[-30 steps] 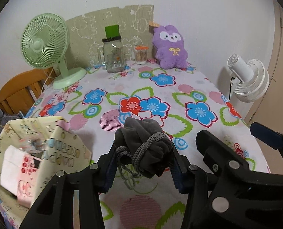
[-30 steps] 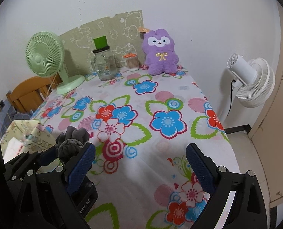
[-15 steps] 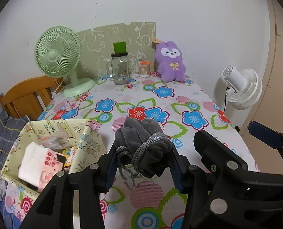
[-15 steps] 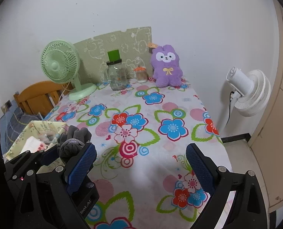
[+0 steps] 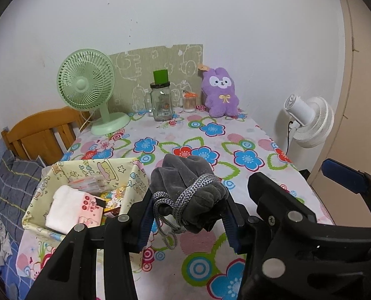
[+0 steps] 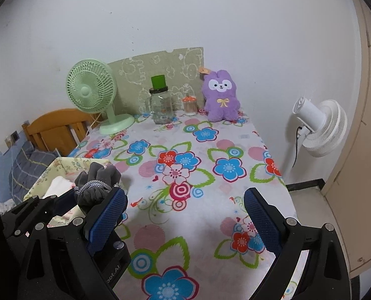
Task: Organize soft objects
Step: 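Lift the grey sponge with the left tool and carry it over the fabric box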
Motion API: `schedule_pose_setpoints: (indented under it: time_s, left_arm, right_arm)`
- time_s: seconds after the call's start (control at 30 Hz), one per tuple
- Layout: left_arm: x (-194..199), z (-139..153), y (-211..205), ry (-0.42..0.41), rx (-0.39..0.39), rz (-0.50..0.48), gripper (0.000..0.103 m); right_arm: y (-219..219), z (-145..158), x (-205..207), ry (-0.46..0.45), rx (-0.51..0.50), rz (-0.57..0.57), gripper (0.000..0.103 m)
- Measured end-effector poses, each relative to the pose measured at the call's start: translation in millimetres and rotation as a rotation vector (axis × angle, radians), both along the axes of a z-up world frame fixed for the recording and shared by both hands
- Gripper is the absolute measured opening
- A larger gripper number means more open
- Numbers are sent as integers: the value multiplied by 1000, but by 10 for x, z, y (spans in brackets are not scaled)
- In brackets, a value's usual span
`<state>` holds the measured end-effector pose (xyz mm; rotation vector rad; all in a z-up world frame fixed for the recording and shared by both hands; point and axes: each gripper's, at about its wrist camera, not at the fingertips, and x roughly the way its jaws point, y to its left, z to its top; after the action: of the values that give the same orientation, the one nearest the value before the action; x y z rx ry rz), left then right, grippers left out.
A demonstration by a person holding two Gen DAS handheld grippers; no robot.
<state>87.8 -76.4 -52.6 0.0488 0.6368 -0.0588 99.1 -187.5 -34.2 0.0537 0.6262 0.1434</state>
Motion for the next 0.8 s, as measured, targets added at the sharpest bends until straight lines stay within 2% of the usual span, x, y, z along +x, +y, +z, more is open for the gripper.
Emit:
schedule_pose_setpoints:
  time_s: [0.37,0.8]
  left_arm:
    - [-232,161,153,-31,1,-3,50]
    - [-313,269,430,-59,12,23,50]
  right_arm:
    - [158,183,-275,-34,-7,8,98]
    - [451,287,-330,-59,8,53,98]
